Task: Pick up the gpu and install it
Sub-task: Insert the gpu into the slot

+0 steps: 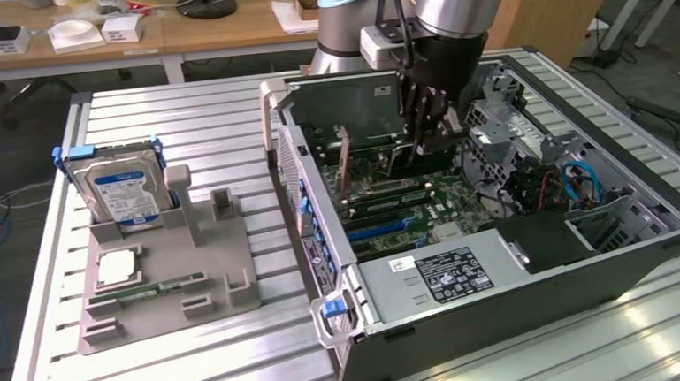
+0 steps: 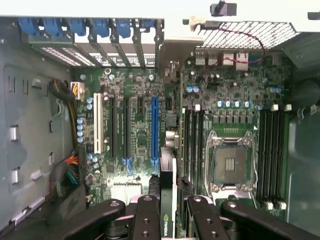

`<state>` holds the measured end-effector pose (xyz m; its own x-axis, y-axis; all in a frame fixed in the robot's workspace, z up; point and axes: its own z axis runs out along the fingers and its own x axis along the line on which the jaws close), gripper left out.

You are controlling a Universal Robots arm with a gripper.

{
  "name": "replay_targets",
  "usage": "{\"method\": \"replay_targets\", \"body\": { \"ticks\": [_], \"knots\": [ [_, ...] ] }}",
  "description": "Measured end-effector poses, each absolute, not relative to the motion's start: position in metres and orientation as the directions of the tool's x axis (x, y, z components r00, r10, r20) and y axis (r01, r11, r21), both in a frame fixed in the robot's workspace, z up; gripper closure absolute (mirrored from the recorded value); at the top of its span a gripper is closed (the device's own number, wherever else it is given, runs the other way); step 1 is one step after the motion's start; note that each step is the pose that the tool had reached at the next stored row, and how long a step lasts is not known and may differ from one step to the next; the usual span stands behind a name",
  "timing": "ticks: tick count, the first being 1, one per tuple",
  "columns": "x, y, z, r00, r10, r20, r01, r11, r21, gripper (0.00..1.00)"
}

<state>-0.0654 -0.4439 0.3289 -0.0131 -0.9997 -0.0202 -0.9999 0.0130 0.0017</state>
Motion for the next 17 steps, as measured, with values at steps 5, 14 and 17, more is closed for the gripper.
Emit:
{"method": "replay_targets", "body": {
  "ticks": [5,14,17],
  "knots": [
    [-0.065,-0.444,0.323,-0.013,-1.0,-0.014,-1.0,0.013,0.009,0.74],
    [-0.065,-0.444,0.313,-0.013,-1.0,-0.014,-1.0,0.013,0.009,0.74],
    [-0.065,-0.445,0.31,-0.01,-1.0,-0.014,-1.0,0.01,0.009,0.74]
  ]
}}
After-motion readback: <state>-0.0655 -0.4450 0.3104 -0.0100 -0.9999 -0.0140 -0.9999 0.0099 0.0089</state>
